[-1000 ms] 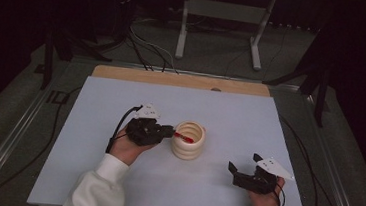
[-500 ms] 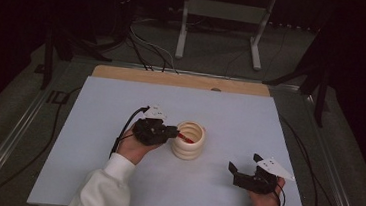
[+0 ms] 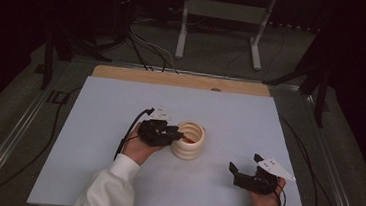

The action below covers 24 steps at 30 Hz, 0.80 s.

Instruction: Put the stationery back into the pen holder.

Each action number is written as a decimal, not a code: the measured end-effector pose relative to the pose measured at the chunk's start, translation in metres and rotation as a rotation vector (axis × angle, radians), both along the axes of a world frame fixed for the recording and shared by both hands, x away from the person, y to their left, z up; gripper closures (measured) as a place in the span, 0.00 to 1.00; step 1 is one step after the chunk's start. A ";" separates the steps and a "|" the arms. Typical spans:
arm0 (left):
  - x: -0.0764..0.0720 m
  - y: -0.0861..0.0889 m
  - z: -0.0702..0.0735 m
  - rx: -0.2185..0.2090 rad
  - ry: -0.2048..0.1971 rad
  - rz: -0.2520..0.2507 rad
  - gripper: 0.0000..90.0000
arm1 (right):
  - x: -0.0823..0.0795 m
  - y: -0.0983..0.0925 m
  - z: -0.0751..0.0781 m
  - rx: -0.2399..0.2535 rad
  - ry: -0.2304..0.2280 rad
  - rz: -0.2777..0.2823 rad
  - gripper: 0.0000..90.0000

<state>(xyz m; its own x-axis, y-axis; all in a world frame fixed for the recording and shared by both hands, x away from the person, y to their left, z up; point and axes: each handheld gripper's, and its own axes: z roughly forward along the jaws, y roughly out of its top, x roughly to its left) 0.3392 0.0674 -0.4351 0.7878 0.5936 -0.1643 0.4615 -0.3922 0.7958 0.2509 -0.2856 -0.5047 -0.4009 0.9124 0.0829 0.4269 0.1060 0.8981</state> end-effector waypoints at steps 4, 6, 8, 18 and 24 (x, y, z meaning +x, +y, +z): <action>0.000 0.006 0.001 -0.015 -0.004 0.015 0.59 | 0.000 0.000 0.000 -0.001 -0.002 0.003 0.01; -0.001 0.009 0.002 -0.023 -0.015 0.034 0.53 | 0.000 0.000 0.000 -0.001 -0.001 0.003 0.01; -0.002 0.014 0.004 -0.029 -0.031 0.056 0.46 | 0.000 0.000 0.000 0.000 0.000 0.003 0.01; -0.011 0.042 0.018 -0.027 -0.166 0.188 0.17 | -0.002 0.001 0.001 -0.001 -0.001 0.006 0.01; -0.021 0.070 0.024 -0.024 -0.250 0.284 0.01 | -0.003 0.001 0.002 0.000 -0.004 0.010 0.01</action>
